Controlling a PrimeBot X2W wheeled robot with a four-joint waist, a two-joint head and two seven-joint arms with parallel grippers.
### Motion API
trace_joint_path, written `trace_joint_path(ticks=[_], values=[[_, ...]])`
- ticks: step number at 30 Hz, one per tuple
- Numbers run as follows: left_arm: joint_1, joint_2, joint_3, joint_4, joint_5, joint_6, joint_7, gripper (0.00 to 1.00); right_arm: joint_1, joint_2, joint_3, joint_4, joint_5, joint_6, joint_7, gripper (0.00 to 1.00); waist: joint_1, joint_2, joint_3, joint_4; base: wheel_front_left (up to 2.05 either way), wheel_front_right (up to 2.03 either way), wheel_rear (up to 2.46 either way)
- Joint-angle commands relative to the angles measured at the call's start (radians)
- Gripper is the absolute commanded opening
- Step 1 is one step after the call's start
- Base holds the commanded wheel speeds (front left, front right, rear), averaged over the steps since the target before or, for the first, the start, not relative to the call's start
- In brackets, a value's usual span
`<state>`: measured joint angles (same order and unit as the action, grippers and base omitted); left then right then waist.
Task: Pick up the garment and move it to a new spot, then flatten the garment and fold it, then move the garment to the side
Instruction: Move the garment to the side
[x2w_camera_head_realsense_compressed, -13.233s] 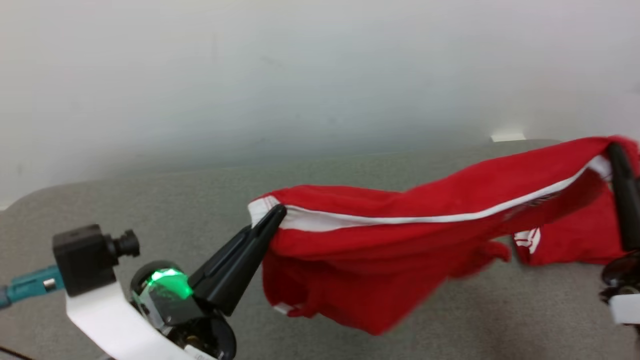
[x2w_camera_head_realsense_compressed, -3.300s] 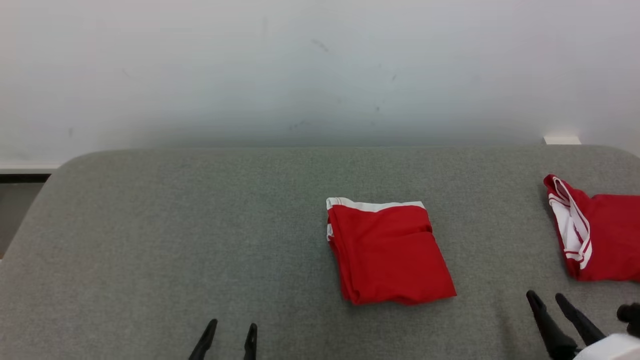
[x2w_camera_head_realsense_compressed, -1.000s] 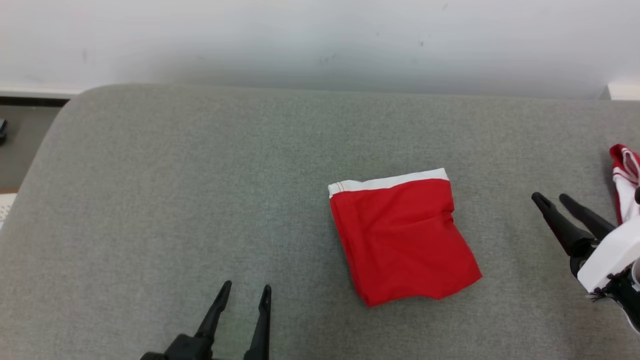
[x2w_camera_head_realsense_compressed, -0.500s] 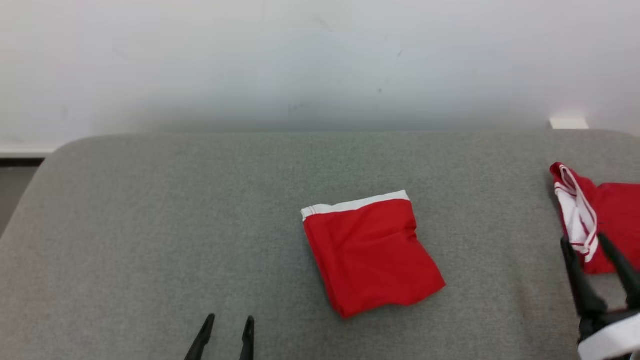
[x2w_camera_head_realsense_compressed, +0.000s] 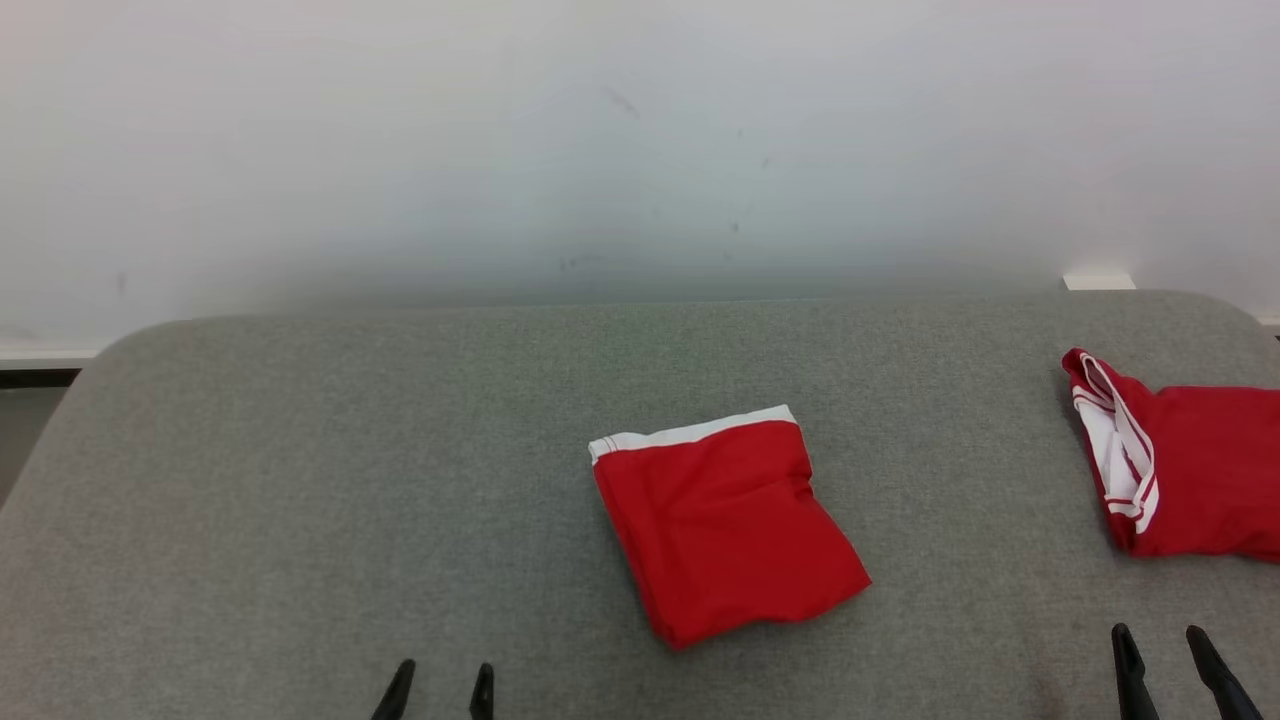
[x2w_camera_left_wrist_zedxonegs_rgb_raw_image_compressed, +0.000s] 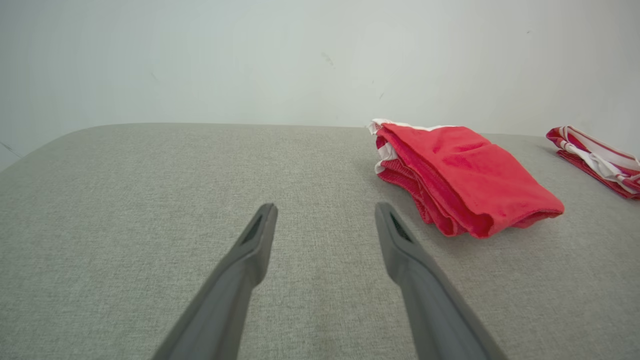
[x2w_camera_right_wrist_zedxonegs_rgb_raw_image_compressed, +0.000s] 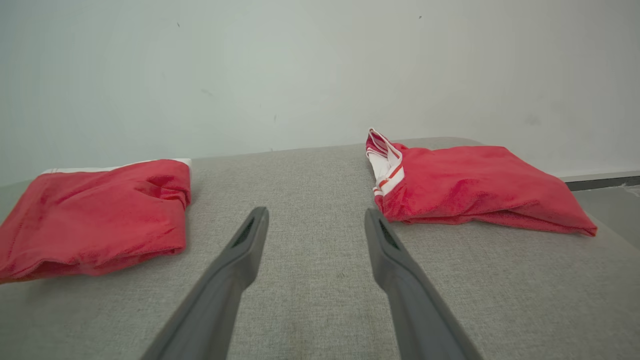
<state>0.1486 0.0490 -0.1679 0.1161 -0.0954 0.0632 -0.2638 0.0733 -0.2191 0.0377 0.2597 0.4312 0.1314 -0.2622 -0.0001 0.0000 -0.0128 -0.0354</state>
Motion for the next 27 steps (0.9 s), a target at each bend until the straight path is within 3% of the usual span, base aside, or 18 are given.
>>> trace_joint_path(ticks=[1,11,14,16,22,27], values=[[0.008,0.003,0.002,0.002,-0.013,0.003,0.0,1.0,0.01,0.005,-0.013,-0.001,-0.006,-0.002,-0.002,1.0,0.0001,0.0,0.0,0.002,0.0,0.0,0.0],[0.004,0.003,-0.008,0.001,-0.019,0.008,0.0,1.0,0.001,0.008,-0.003,0.012,0.013,-0.002,-0.002,1.0,0.0001,0.0,0.003,0.012,0.0,0.0,0.0],[-0.006,0.003,-0.016,-0.004,-0.019,0.007,0.0,1.0,-0.034,0.002,0.045,0.044,0.126,-0.002,0.0,1.0,0.0001,0.0,0.015,0.019,0.0,0.0,0.0],[-0.017,0.003,-0.023,-0.002,-0.014,0.002,0.0,1.0,-0.077,-0.036,0.092,0.06,0.213,-0.002,0.045,1.0,0.0001,0.0,0.029,0.028,0.0,0.0,0.0],[-0.08,0.003,-0.049,0.006,-0.009,-0.012,0.0,1.0,-0.236,-0.146,0.207,0.023,0.579,-0.002,0.344,1.0,0.0001,0.0,0.111,0.091,0.0,0.0,0.0],[-0.104,0.004,-0.078,0.018,-0.042,0.001,0.0,1.0,-0.344,-0.225,0.264,0.061,0.762,-0.002,0.626,1.0,0.0001,0.0,0.141,0.158,0.0,0.0,0.0]])
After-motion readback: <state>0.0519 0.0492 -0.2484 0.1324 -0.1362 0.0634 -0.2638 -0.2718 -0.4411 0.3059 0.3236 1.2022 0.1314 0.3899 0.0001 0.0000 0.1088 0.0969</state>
